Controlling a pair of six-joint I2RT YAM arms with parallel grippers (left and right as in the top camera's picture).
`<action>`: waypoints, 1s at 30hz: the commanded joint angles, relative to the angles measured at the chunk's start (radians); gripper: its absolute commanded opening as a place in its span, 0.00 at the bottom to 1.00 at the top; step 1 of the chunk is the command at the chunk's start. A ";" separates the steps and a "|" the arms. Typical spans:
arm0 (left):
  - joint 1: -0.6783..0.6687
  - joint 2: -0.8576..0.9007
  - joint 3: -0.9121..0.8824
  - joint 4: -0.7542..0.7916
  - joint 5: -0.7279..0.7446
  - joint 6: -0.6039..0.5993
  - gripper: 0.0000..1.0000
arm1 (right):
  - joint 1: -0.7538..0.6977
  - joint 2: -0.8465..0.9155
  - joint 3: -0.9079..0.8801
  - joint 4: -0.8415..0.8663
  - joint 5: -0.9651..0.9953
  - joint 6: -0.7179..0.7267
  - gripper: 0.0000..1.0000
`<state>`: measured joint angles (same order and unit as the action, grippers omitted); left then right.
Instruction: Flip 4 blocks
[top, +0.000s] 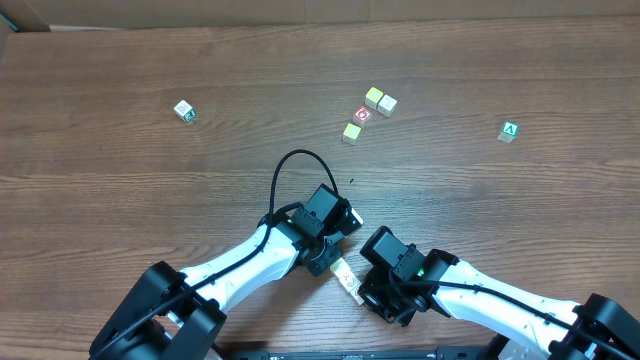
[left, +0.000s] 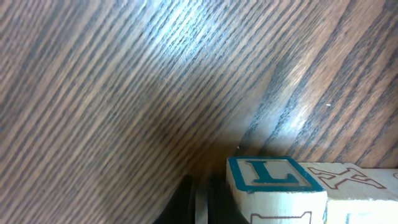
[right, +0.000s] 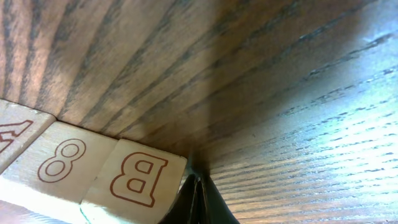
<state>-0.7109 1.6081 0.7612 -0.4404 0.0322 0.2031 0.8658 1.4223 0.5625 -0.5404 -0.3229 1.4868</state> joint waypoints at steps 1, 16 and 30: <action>-0.014 0.040 -0.032 0.005 0.083 0.039 0.04 | 0.005 0.009 0.014 0.042 0.014 0.031 0.04; -0.014 0.040 -0.032 0.033 0.084 0.097 0.04 | 0.005 0.009 0.014 0.067 0.015 0.085 0.04; -0.014 0.040 -0.032 0.037 0.083 0.136 0.04 | 0.005 0.009 0.014 0.108 0.019 0.109 0.04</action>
<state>-0.7105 1.6146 0.7589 -0.3927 0.0154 0.3119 0.8722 1.4307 0.5606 -0.4965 -0.3382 1.5909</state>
